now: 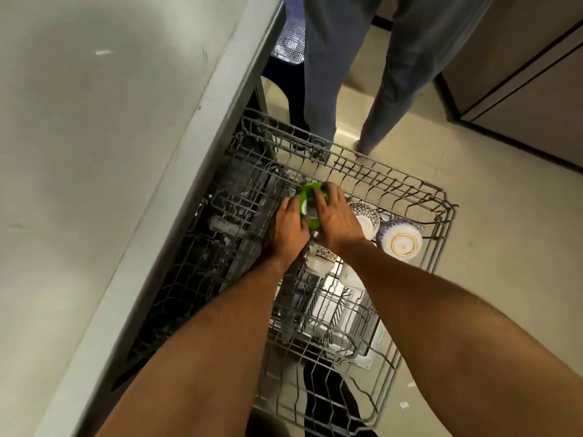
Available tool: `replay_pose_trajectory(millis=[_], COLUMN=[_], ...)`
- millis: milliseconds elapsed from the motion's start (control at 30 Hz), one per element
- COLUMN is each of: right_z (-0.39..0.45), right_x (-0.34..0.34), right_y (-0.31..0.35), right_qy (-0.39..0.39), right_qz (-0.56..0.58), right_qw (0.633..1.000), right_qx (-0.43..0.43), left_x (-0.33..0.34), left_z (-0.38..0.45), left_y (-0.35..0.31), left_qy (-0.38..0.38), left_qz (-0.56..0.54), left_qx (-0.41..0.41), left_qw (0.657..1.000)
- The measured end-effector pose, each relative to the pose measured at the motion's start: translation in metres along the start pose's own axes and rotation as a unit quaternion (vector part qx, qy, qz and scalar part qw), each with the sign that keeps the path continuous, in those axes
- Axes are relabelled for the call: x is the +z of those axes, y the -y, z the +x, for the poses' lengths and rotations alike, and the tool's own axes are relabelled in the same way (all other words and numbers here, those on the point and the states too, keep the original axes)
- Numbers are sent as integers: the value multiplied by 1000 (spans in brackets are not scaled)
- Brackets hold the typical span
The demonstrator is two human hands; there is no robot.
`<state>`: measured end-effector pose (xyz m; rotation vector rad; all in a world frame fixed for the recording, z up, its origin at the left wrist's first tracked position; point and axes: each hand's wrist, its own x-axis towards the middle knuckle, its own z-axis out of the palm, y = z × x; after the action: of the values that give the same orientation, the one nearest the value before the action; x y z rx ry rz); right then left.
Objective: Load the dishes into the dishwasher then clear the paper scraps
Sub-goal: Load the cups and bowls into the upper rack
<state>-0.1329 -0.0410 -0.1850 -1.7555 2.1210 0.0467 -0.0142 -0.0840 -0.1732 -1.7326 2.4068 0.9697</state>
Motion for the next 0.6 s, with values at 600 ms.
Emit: replay_pose_trajectory(millis=[600], right_z=[-51], right_x=[-27], right_y=[38], right_qy=[-38], right_qz=[-23], right_qw=[999], right_qx=[0], left_x=[-34], left_z=[-57], left_y=[17], left_qy=[-57], left_qz=[96], left_qx=[5], left_qw=[994])
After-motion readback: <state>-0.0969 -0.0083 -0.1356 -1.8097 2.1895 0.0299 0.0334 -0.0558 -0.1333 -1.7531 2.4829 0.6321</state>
